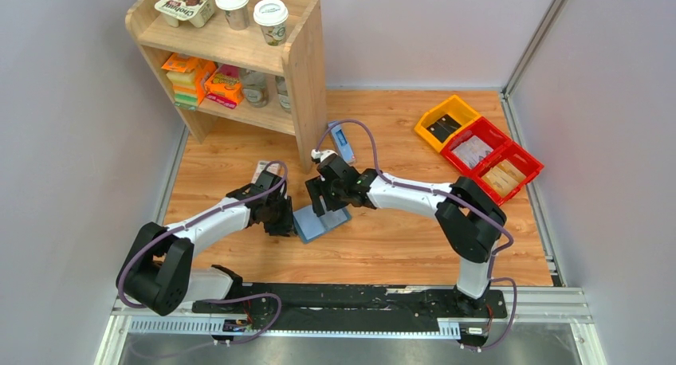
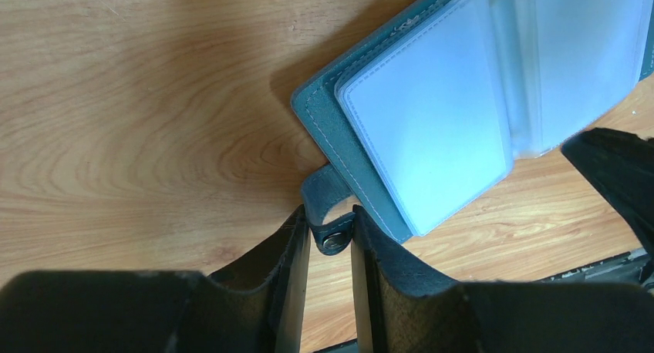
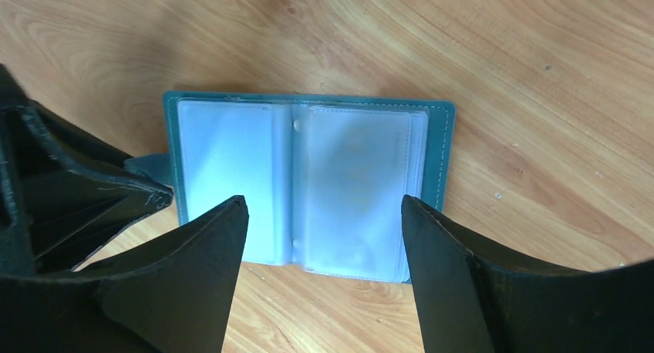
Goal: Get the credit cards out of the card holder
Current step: Remove the credit card from the card holder.
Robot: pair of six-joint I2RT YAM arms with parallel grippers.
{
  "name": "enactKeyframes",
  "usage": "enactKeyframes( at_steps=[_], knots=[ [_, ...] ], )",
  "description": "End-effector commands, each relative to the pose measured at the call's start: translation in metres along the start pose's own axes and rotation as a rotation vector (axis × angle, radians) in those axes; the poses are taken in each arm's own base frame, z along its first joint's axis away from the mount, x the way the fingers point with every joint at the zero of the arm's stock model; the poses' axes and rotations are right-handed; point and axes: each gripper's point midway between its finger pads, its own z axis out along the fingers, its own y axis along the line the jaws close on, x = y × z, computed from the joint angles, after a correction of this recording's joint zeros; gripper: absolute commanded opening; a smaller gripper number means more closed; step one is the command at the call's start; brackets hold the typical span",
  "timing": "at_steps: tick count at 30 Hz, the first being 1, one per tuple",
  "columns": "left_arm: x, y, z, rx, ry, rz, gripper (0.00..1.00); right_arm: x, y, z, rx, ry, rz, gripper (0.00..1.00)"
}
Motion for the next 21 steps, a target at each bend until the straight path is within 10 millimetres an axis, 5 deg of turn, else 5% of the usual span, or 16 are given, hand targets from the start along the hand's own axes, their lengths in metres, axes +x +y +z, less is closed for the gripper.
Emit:
enactKeyframes(
  at_steps=[1,11,21],
  knots=[
    [-0.002,-0.003,0.000,0.019,-0.014,-0.006,0.33,-0.002,-0.006,0.011,0.041,-0.003,-0.007,0.76],
    [-0.002,-0.004,0.001,0.022,-0.011,-0.005,0.32,0.016,-0.004,0.022,0.014,0.057,-0.008,0.76],
    [-0.002,-0.005,0.002,0.026,-0.006,-0.007,0.31,0.022,0.031,0.011,-0.182,0.087,0.022,0.64]
  ],
)
